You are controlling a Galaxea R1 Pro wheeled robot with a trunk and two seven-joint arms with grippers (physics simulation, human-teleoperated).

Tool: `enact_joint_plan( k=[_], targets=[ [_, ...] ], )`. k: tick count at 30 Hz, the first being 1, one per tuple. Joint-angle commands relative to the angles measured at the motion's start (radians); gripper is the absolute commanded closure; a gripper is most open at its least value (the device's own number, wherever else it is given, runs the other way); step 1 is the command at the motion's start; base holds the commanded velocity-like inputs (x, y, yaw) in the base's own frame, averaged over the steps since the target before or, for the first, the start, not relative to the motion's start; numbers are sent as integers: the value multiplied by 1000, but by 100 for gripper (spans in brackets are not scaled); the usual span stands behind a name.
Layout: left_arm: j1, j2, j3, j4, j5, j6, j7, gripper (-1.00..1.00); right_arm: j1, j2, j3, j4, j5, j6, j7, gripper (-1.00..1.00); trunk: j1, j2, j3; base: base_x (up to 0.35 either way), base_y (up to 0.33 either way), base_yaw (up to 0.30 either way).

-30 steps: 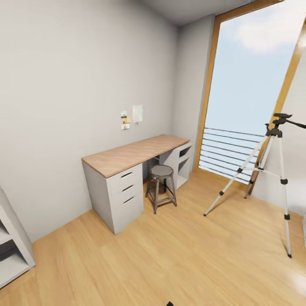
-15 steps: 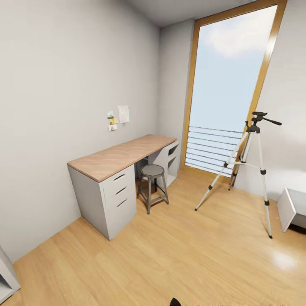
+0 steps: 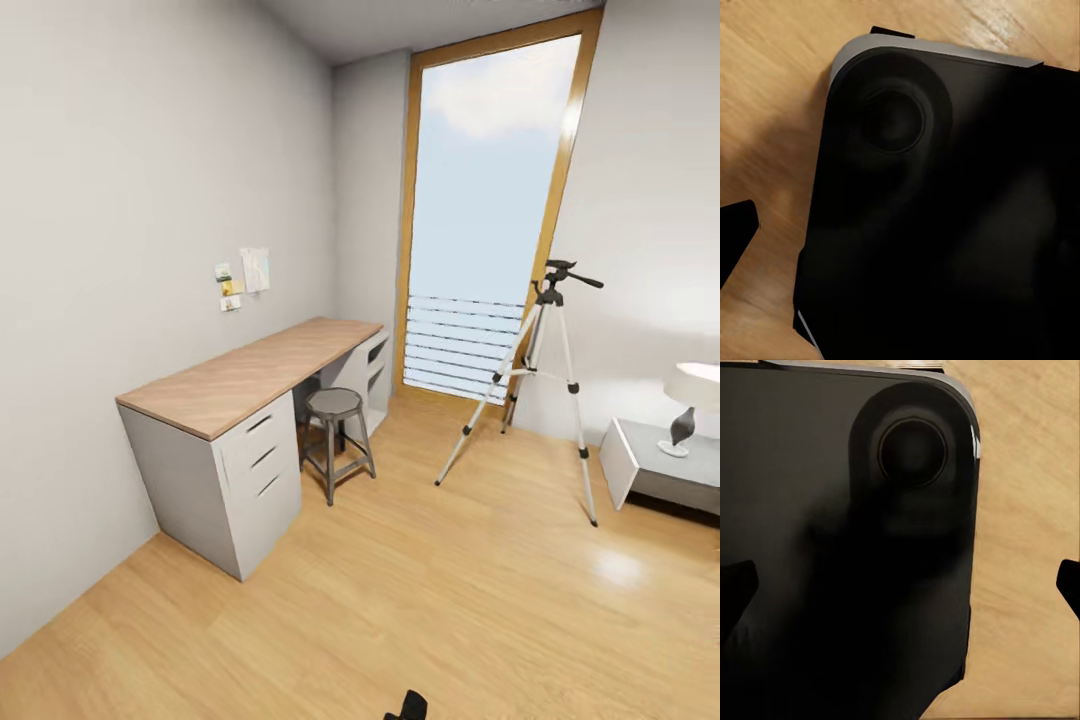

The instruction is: Attach the digital camera to the camera tripod in the bedroom.

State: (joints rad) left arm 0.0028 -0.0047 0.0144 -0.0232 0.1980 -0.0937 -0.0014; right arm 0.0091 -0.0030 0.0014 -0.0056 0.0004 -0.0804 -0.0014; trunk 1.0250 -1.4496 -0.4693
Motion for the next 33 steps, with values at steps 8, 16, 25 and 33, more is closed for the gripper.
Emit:
enact_joint_plan(
  k=[8, 16, 25, 33],
  targets=[
    [0, -2, 0, -1, 4, -7, 0, -100, 0, 0, -2, -1, 0, -2, 0, -100, 0, 0, -1, 0, 35, -288],
    [0, -2, -2, -1, 3, -8, 0, -100, 0, 0, -1, -1, 0, -2, 0, -100, 0, 0, -1, 0, 3, -288],
    [0, -1, -2, -1, 3, -8, 0, -100, 0, 0, 0, -1, 0, -2, 0, -100, 0, 0, -1, 0, 0, -288],
    [0, -1, -1, -1, 3, -8, 0, -100, 0, 0, -1, -1, 0, -2, 0, -100, 0, 0, -1, 0, 0, -288]
  ],
)
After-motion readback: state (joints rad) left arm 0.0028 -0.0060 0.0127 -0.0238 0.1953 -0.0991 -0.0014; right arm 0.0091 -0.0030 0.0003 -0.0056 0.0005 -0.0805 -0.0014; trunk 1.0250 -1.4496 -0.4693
